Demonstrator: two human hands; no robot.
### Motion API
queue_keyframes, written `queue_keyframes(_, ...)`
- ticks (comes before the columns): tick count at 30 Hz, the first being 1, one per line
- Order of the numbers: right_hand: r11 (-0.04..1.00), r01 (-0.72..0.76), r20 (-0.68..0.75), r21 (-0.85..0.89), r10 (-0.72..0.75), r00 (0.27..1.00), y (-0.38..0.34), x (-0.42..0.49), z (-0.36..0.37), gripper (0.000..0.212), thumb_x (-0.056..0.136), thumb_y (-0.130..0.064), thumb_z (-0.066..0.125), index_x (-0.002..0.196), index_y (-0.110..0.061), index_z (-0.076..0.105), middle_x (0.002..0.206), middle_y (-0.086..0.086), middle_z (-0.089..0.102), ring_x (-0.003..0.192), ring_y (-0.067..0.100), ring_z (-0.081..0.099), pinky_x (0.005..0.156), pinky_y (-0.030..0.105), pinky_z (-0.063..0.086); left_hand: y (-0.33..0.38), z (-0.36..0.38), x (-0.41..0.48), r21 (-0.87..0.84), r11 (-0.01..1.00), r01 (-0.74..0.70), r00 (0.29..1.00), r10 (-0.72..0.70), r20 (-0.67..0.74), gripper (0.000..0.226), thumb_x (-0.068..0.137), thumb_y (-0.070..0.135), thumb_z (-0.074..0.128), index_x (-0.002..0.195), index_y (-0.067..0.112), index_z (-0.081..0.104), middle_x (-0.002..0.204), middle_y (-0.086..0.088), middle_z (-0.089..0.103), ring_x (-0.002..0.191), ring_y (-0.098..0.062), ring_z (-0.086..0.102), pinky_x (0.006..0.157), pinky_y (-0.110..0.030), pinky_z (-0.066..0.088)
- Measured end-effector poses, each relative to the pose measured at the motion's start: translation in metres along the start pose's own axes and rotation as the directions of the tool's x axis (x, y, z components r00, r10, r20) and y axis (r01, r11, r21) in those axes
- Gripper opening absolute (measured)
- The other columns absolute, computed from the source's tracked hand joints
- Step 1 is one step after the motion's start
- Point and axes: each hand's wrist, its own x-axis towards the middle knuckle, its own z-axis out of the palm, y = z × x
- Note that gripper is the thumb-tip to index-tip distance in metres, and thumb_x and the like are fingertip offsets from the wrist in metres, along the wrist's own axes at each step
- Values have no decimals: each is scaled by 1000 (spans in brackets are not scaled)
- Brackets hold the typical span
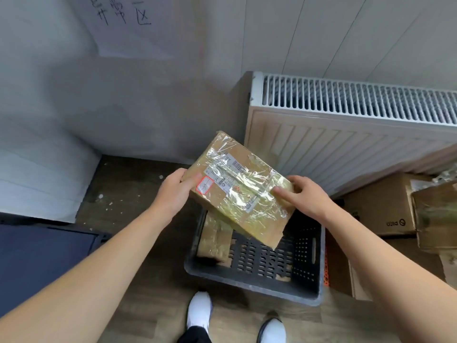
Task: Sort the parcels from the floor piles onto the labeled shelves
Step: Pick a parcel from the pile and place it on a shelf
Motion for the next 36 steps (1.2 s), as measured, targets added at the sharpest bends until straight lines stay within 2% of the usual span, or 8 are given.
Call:
queue_keyframes(5, 994, 68, 122, 83, -78, 990, -49, 1, -2, 83, 67, -70, 63, 137, -26, 53, 121, -11, 66, 106, 9, 64, 100, 35, 50, 20, -32, -4, -37, 999, -34, 996, 31, -83, 27, 98, 36, 56, 109, 14, 66, 99, 4, 69, 91, -6, 61, 72, -22, 42)
queue_keyframes(8, 990, 124, 47, 68, -127, 991, -68, 3, 12, 54, 79, -58, 67, 124, -29, 62, 101, -17, 70, 87, -2, 66, 80, 17, 52, 21, -39, -2, -169, 985, -25, 980, -9, -198, 36, 97, 38, 56, 127, 18, 56, 114, 3, 66, 102, -7, 60, 80, -23, 44)
queue_keyframes(10, 985, 141, -29, 100, -139, 990, -81, 4, 23, 42, 85, -49, 68, 120, -27, 65, 99, -13, 71, 87, 3, 66, 79, 20, 51, 25, -39, -5, -375, 926, -37, 952, -82, -296, 53, 95, 39, 59, 141, 19, 43, 126, 1, 60, 111, -12, 59, 93, -28, 47)
queue_keyframes(14, 972, 127, -92, 198, -110, 990, -111, 5, 46, 34, 89, -39, 68, 118, -21, 67, 101, -6, 71, 89, 11, 67, 81, 31, 55, 32, -44, -20, -621, 781, -74, 912, -199, -359, 30, 92, 29, 62, 118, 18, 55, 113, -2, 67, 98, -12, 66, 78, -28, 52)
queue_keyframes(19, 951, 112, -76, 289, -94, 993, -159, 3, 48, 33, 86, -39, 72, 115, -24, 67, 103, -5, 72, 91, 20, 71, 84, 46, 58, 30, -68, -49, -552, 831, 60, 966, -188, -179, 29, 94, 31, 64, 121, 22, 60, 113, 4, 69, 105, -14, 64, 87, -33, 50)
queue_keyframes(25, 932, 232, -16, 279, -237, 971, -242, -24, 25, 25, 87, -39, 70, 108, -29, 60, 109, -5, 67, 98, 19, 67, 92, 40, 55, 62, -132, -91, -540, 841, -39, 952, -134, -277, 35, 86, 47, 68, 118, 32, 65, 113, 13, 71, 110, -12, 64, 102, -43, 48)
queue_keyframes(33, 841, 414, 165, 348, -489, 857, -363, -107, -15, 21, 88, -38, 71, 103, -28, 60, 107, 6, 68, 79, 30, 73, 69, 49, 61, 135, -204, -205, -552, 800, -235, 785, -179, -593, 44, 86, 41, 71, 120, 20, 52, 112, 5, 65, 104, -12, 60, 86, -33, 46)
queue_keyframes(36, 779, 534, 218, 329, -613, 759, -406, -143, -25, 23, 86, -47, 70, 96, -33, 55, 111, 5, 67, 89, 31, 71, 75, 52, 59, 155, -233, -263, -513, 800, -310, 714, -161, -682, 52, 79, 38, 80, 118, 20, 51, 114, 4, 65, 107, -13, 60, 96, -37, 47)
